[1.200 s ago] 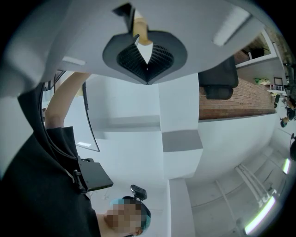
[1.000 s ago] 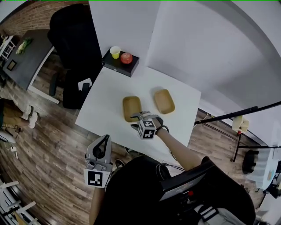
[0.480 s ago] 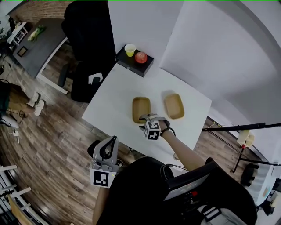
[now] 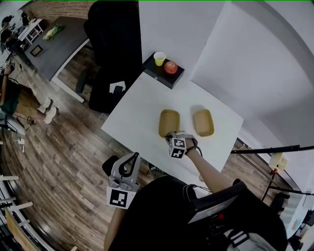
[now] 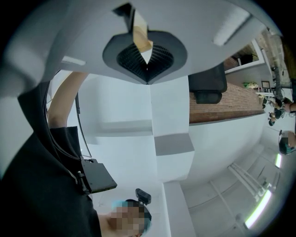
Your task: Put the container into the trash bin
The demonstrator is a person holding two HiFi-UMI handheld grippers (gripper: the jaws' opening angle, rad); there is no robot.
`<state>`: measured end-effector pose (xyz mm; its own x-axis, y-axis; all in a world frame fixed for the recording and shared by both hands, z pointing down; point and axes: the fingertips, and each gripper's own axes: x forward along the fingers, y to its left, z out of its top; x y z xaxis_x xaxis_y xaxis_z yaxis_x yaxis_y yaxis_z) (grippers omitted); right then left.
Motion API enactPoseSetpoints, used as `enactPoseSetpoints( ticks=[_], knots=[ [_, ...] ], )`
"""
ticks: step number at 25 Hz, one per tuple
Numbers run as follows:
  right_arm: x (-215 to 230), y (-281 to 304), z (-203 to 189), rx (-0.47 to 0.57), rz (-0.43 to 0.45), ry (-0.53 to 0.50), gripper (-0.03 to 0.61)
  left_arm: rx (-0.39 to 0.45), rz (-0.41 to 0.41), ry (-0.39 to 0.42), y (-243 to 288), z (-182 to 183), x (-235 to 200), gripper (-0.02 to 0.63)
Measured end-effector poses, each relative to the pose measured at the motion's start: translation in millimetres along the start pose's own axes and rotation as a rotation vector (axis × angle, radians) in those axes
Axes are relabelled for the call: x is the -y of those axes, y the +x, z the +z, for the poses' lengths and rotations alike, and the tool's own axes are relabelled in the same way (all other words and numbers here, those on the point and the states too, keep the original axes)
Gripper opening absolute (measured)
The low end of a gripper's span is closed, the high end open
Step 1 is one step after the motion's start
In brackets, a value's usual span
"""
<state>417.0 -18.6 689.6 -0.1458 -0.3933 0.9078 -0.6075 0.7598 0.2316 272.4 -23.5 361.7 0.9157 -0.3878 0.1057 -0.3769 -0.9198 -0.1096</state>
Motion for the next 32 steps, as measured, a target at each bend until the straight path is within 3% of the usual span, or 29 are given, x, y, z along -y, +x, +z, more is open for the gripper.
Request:
enactPoseSetpoints(
  ticks=[7, 10, 14, 18, 21, 26, 28, 30, 32],
  knots=[
    [4.6, -7.2, 14.9, -0.009, -0.040, 0.004, 0.025, 0.004, 0.050, -0.017, -25.8, -1.9, -15.3, -0.005],
    [-1.0, -12.4, 25.5, 0.000, -0.041, -0.010, 0.025, -0.018, 0.072, -0.063, -38.4, -7.5, -17.0, -0.005],
    [-3.0, -14.1, 52.3, 0.021, -0.046, -0.037, 0.025, 0.026, 0.089, -0.032, -53.2, 0.9, -27.5, -0.005],
    [-14.5, -15.4, 77.1, 0.042, -0.045, -0.076, 0.025, 0.055, 0.131, -0.051, -74.5, 6.1, -33.9, -0.005],
    [-23.6, -13.5, 99.6, 0.061, -0.038, -0.109, 0.025, 0.022, 0.172, -0.116, -92.5, -3.3, -40.8, -0.005],
    [-34.0, -16.7, 126.7, 0.078, -0.029, -0.167, 0.025, 0.048, 0.221, -0.126, -113.7, -2.8, -49.2, -0.005],
    [-40.5, -17.1, 141.5, 0.090, -0.027, -0.192, 0.025, 0.081, 0.240, -0.088, -126.6, 3.7, -53.9, -0.005],
    [-48.0, -16.5, 158.3, 0.103, -0.019, -0.217, 0.025, 0.146, 0.256, 0.006, -139.6, 18.3, -60.9, -0.005],
    [-55.1, -16.3, 174.3, 0.112, -0.012, -0.243, 0.025, 0.158, 0.281, 0.008, -153.4, 19.0, -67.0, -0.005]
  ],
)
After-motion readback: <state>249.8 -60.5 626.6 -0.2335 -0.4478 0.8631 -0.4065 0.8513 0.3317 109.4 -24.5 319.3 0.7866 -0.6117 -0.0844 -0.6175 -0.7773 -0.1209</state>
